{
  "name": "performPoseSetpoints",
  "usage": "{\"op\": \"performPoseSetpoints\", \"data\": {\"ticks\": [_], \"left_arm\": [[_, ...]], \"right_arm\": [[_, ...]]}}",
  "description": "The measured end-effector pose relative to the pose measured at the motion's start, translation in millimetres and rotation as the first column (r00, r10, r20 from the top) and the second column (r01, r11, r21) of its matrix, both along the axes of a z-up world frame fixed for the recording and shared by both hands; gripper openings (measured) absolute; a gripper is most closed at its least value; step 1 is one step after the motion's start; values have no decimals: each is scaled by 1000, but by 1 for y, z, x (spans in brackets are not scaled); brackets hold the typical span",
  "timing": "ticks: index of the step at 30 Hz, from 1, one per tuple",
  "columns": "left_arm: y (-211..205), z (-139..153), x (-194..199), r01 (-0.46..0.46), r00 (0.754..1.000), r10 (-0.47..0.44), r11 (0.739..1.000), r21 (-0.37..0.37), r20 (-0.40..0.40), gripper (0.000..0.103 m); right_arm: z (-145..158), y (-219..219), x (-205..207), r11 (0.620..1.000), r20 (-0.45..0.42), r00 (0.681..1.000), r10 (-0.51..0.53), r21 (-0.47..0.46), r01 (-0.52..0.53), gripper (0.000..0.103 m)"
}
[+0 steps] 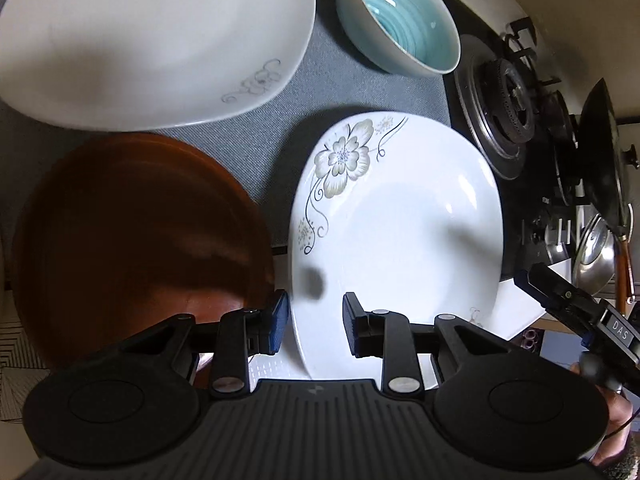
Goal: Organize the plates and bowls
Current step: 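Close the left tool on the plate rim while the right tool grips it too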
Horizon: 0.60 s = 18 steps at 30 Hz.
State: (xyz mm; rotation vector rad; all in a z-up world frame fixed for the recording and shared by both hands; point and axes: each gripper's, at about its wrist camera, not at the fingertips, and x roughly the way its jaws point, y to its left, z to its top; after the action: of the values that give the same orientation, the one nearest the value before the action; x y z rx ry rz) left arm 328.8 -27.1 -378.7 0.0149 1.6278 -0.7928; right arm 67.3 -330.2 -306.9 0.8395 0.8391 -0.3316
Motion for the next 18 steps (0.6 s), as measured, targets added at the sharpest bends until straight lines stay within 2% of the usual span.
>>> {"op": "performPoseSetpoints", "data": {"ticks": [1, 4, 7, 10, 12, 13, 18], "left_arm": [[-3, -2, 0, 5, 1000, -5, 1000, 6, -2, 31], [-12, -8, 0, 11, 1000, -11, 999, 32, -4, 32], [-16, -9, 1, -1, 1000, 1, 999, 49, -1, 32], [-14, -9, 2, -25, 1000, 25, 999, 46, 4, 32], [-14, -8, 2, -19, 1000, 18, 999, 41, 20, 32], [-15, -7, 1, -13, 1000, 12, 999, 42, 29, 32], [-18, -2, -7, -11, 998, 7, 998, 60, 66, 32]], "right_arm": [[-3, -1, 1, 1000, -7, 1000, -1, -2, 1, 74], [-13, -5, 4, 999, -15, 1000, 4, 41, -3, 62], [-21, -10, 11, 998, -27, 1000, 11, 66, -9, 55], [-29, -13, 19, 996, -51, 998, 38, 84, -34, 49], [-33, -14, 24, 994, -51, 997, 56, 95, -51, 41], [-33, -13, 26, 994, -48, 997, 68, 94, -63, 33], [-36, 1, 37, 991, -93, 986, 136, 17, -135, 25]]}}
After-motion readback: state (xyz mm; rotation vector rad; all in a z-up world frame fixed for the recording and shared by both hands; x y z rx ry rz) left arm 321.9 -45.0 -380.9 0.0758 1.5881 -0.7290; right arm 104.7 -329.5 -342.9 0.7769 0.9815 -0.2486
